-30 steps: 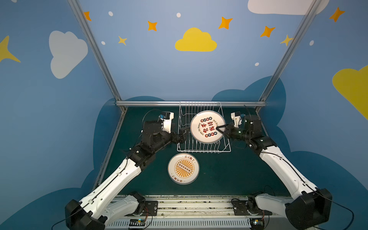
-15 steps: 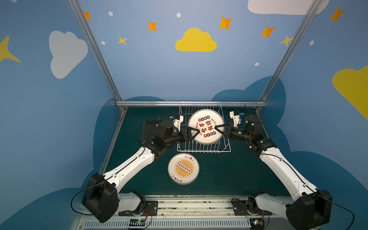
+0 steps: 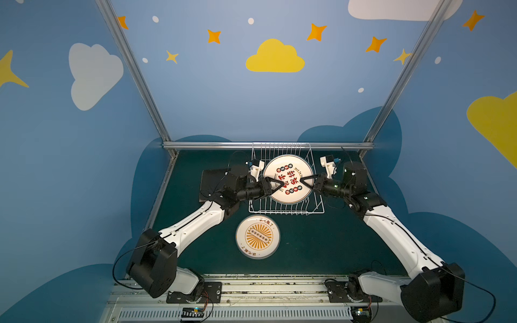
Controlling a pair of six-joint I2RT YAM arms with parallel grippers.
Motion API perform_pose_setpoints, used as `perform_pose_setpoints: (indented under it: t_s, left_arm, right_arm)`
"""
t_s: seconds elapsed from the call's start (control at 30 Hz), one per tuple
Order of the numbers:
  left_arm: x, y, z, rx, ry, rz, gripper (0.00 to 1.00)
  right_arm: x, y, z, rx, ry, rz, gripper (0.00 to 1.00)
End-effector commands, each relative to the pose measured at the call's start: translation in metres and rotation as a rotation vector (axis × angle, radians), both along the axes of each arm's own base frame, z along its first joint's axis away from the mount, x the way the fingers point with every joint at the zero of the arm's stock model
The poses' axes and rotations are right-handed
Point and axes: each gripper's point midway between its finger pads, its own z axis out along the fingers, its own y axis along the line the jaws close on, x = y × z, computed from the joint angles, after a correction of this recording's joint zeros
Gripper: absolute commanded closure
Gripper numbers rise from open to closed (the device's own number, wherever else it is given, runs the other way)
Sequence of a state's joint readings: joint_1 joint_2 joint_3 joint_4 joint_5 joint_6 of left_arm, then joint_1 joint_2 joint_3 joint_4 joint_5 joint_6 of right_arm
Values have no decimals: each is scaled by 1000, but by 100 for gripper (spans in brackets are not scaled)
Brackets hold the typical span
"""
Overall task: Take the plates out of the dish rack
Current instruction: 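Grip the printed plate's rim with the right gripper, holding with both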
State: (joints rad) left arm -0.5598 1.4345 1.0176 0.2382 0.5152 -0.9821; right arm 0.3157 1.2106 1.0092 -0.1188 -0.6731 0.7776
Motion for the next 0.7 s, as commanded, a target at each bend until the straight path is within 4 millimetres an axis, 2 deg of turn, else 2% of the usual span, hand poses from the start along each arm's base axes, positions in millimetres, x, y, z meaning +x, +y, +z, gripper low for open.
perform_pose_setpoints:
  t_s: [0.0, 0.2, 0.37, 0.43, 0.5, 0.53, 0.6, 0.67]
  left_arm:
    - [2, -1, 15, -39, -35, -9, 65]
    - [0, -1, 17, -41, -34, -9, 87]
    - [0, 2, 19, -39, -34, 6, 97]
    - [-1, 5, 20, -34, -32, 18, 97]
    - [-3, 8, 23, -32, -40, 26, 97]
    - [-4, 9, 24, -30, -41, 31, 97]
    - [-7, 13, 26, -28, -43, 42, 97]
    - [-11, 18, 28, -24, -47, 51, 97]
  right_arm:
    - [-1, 3, 11, 18, -50, 32, 100]
    - [-3, 2, 9, 10, -48, 33, 100]
    - [-4, 1, 8, -3, -44, 35, 100]
    - [-5, 0, 7, -13, -43, 28, 88]
    - [-6, -3, 7, -28, -50, 14, 66]
    - [-7, -5, 8, -35, -59, 8, 60]
    - [-10, -8, 10, -61, -80, 1, 40]
    - [-14, -13, 11, -100, -101, -7, 24]
